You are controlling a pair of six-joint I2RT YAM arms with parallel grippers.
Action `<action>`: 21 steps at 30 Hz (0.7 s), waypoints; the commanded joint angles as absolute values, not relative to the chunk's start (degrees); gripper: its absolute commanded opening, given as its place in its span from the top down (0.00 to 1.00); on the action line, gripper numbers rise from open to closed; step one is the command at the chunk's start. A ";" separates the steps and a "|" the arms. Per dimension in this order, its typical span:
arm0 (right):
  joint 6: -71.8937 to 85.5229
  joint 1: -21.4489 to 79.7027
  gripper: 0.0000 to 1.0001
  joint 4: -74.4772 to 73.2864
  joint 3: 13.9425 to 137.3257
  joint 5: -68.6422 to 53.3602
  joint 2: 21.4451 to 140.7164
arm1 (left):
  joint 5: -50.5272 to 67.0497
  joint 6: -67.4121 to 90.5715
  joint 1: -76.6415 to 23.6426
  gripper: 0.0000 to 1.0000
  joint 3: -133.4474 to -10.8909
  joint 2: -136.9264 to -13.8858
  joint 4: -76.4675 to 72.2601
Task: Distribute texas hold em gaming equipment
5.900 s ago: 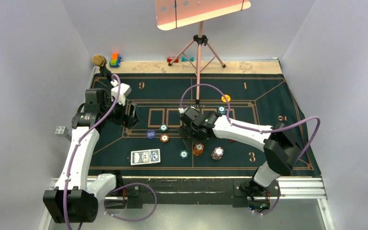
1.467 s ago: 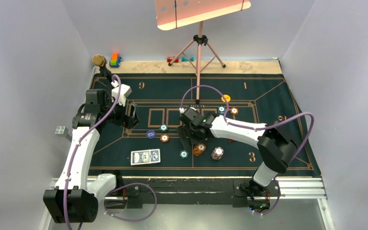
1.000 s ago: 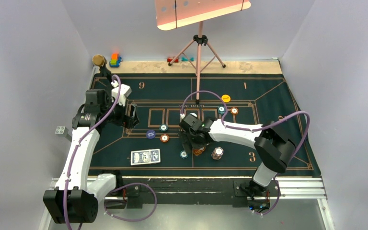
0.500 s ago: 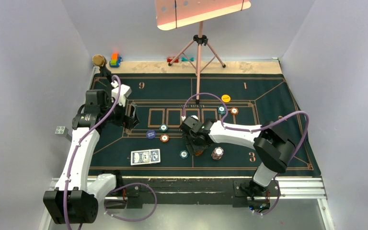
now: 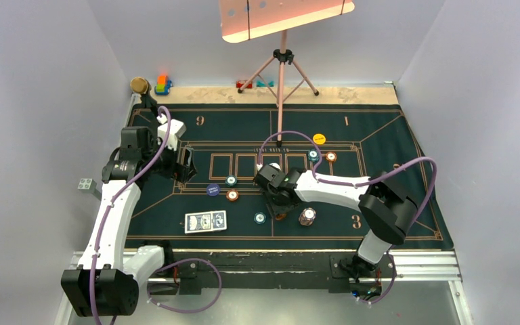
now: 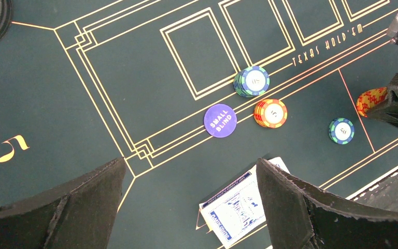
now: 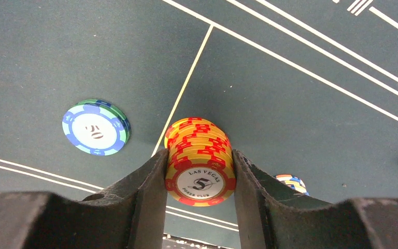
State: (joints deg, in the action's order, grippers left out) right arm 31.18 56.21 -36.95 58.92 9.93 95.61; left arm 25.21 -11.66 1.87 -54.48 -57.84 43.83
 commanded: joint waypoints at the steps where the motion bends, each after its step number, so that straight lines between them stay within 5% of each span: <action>1: 32.55 56.43 0.72 -38.03 61.75 11.18 92.87 | 26.13 -12.81 2.31 0.00 -54.24 -56.79 42.49; 12: 32.51 53.96 0.82 -41.58 65.03 14.25 88.99 | 26.32 -12.77 2.29 0.00 -54.28 -56.68 42.50; 21: 35.93 35.22 0.94 -45.76 56.02 15.68 77.03 | 26.34 -12.79 2.30 0.00 -54.25 -56.47 42.63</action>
